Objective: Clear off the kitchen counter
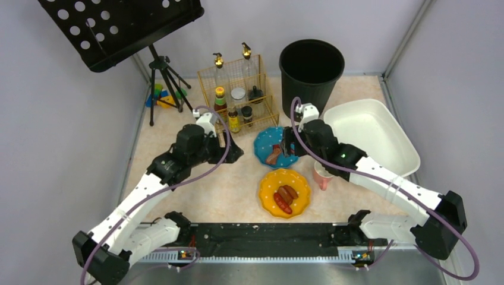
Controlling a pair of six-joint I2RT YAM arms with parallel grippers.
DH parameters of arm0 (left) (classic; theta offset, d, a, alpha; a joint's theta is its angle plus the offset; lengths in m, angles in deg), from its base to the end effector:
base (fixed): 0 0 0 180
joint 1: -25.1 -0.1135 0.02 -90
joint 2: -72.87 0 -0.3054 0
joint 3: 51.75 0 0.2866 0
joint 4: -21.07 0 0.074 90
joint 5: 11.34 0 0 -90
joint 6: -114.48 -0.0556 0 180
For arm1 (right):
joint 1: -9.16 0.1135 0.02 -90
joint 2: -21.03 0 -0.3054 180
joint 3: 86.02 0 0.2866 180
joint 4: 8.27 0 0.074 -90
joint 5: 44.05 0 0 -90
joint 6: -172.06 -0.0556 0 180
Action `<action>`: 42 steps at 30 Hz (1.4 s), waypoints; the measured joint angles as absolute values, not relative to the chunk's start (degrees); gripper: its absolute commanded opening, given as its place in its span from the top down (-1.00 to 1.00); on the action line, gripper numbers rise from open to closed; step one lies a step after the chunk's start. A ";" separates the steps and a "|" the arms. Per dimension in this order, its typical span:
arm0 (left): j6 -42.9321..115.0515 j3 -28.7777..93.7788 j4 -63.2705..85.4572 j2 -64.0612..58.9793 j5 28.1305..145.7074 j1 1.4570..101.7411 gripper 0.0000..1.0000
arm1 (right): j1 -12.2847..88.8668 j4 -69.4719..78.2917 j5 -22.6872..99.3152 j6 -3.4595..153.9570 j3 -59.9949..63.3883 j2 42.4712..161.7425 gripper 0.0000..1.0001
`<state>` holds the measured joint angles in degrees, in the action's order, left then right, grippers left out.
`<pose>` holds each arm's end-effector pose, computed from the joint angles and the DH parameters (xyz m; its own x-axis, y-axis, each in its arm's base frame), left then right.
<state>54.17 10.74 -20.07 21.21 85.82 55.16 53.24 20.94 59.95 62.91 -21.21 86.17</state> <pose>0.1900 -0.1180 0.3417 -0.6718 -0.1790 -0.7188 0.2963 0.8244 -0.4822 0.2173 0.1917 0.3259 -0.5064 -0.0473 -0.8610 -0.3786 0.9093 0.1727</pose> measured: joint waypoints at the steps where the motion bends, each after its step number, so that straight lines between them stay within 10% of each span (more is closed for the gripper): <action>1: 55.05 10.00 -19.37 20.40 85.51 56.15 -0.75 | 53.24 21.40 59.63 62.73 -21.67 86.02 -0.52; 33: 72.88 -8.42 -0.84 3.24 85.95 77.76 -0.65 | 63.31 37.00 51.60 42.34 -42.06 62.46 -0.33; 42: 74.37 -9.04 3.23 -2.31 86.78 77.76 -0.34 | 63.53 39.08 51.87 41.31 -42.06 62.85 -0.33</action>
<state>74.37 -9.04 3.23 -2.31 86.78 77.76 63.53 39.08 51.87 41.31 -42.06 62.85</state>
